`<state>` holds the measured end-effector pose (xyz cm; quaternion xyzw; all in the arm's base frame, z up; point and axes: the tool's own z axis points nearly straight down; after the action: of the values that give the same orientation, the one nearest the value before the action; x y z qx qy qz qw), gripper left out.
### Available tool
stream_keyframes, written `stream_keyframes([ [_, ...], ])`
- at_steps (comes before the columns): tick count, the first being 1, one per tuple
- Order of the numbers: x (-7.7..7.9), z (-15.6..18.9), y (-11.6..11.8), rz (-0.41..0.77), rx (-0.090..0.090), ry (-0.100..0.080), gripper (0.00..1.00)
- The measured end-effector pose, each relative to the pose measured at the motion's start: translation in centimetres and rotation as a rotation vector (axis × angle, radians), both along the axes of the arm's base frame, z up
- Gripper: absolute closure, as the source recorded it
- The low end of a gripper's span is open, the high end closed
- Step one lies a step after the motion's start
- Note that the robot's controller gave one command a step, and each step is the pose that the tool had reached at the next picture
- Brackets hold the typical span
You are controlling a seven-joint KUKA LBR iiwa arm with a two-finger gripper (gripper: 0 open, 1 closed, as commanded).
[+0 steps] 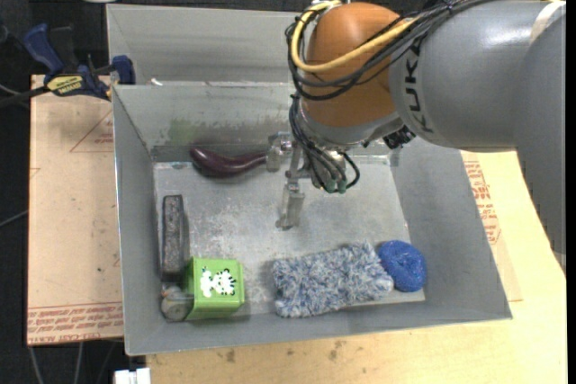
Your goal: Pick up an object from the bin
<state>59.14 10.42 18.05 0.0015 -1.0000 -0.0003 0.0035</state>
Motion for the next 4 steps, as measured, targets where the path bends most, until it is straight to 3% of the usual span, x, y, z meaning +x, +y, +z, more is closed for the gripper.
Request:
stream_keyframes([
  [1,0.2,0.5,0.0,-0.002,0.001,-0.008,0.0],
  [3,-3.9,4.1,-5.1,0.104,-0.002,-0.007,0.0],
  [4,-4.9,1.0,-5.8,0.084,0.001,-0.019,0.0],
])
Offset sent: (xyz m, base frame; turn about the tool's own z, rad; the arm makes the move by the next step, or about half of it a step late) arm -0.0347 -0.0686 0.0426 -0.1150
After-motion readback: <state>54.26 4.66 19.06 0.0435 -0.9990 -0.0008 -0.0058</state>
